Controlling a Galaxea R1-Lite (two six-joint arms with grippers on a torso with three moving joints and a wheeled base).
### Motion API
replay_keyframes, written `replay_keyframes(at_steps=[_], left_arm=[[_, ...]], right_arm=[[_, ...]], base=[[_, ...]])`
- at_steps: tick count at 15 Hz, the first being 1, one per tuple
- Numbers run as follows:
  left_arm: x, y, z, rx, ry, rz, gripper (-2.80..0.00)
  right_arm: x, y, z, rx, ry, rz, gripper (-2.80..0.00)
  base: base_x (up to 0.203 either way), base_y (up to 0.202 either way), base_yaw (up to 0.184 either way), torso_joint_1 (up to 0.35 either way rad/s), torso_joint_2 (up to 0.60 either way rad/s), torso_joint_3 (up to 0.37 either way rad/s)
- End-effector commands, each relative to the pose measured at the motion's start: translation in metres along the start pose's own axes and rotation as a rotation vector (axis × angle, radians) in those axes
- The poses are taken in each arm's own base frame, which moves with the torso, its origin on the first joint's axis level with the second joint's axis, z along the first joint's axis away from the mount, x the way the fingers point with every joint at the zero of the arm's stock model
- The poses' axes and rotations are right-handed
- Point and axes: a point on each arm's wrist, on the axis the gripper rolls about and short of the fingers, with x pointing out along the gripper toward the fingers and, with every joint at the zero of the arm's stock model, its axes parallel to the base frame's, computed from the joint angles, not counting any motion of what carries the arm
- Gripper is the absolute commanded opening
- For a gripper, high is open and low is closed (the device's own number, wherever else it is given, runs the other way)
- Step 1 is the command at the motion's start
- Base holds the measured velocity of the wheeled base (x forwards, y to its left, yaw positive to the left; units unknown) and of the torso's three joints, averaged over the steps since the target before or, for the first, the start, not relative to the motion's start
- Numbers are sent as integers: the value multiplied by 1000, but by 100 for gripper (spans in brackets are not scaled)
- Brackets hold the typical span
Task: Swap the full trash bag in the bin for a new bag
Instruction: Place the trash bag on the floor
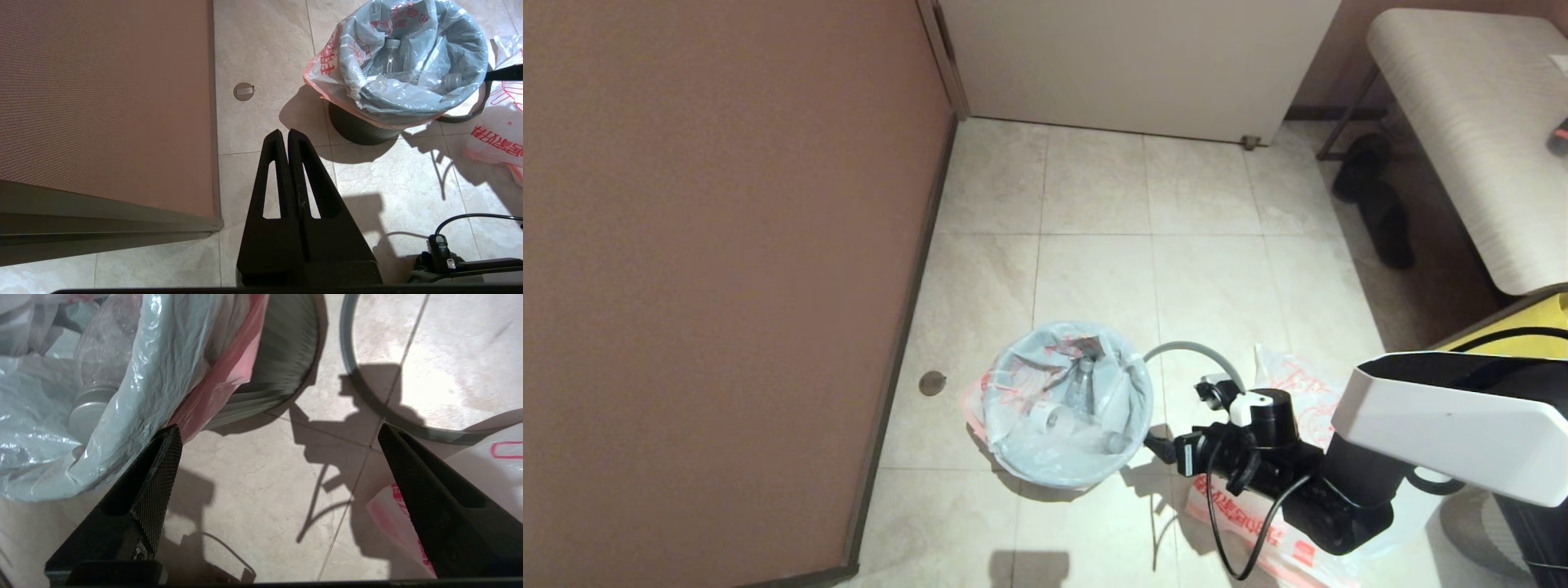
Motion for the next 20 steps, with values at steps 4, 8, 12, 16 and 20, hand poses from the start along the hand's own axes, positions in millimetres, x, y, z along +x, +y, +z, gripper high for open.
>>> replay_keyframes(at_steps=[4,8,12,16,20], left_arm=[[0,0,0,-1,1,-1,-280],[0,0,0,-1,2,-1,-280],[0,0,0,0,2,-1,-280],[0,0,0,-1,2,-1,-280],[0,0,0,0,2,0,-280]], right_arm=[[18,24,-12,-38,8,55,0],[41,25,-21,-70,-65,-50,0],[58,20,-34,-221,-114,-193,0],[57,14,-16,-187,-164,-251,0],[35,23,3,-84,-182,-162,0]], base=[[0,0,0,0,0,0],[0,0,0,0,0,0],[0,0,0,0,0,0],[0,0,0,0,0,0],[0,0,0,0,0,0]])
